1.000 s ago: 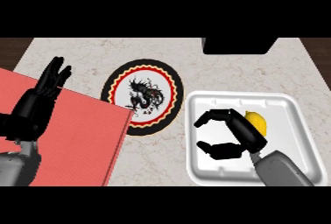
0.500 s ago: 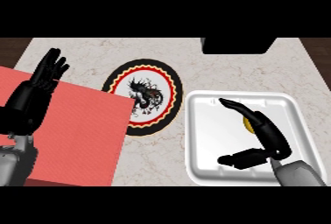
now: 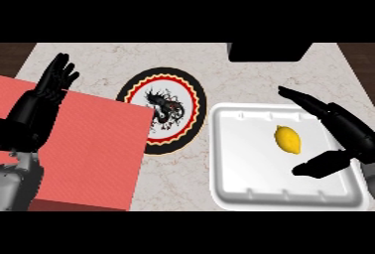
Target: Pick the lemon from the tray and place it in the plate
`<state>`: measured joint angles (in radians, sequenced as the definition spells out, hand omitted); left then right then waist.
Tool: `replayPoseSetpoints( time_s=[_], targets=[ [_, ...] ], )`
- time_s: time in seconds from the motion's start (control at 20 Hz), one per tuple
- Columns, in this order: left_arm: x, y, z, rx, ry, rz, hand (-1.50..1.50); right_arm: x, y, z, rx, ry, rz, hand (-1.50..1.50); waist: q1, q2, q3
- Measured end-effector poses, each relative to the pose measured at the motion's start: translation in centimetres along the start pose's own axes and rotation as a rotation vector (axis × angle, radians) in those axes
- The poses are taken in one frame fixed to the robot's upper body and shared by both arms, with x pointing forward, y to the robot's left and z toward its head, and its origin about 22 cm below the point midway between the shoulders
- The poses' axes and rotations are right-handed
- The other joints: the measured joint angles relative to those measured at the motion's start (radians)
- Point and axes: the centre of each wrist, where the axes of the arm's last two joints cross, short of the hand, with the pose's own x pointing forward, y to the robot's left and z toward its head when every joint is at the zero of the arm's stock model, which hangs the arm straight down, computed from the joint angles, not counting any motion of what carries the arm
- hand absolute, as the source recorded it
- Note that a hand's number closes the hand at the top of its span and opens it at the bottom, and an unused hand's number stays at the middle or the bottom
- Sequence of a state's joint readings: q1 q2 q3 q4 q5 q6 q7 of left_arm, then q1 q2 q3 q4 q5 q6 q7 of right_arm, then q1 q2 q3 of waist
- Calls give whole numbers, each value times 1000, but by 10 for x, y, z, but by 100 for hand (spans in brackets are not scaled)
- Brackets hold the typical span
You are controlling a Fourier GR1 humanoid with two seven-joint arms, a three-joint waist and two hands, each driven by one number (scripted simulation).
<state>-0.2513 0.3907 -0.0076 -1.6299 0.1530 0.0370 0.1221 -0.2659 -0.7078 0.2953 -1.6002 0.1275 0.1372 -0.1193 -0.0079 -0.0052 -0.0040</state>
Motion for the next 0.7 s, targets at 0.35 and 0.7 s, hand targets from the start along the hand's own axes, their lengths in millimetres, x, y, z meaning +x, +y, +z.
replayPoseSetpoints(
  time_s=[0.35, 0.7],
  targets=[
    [-1, -1, 0, -7, -11, -5, 0, 21, -26, -3, 280, 245, 224, -150, 10, 3, 1],
    [0, 0, -6, -6, -12, 2, 0, 33, -7, -21, 391, 366, 318, -150, 12, 5, 3]
  ],
)
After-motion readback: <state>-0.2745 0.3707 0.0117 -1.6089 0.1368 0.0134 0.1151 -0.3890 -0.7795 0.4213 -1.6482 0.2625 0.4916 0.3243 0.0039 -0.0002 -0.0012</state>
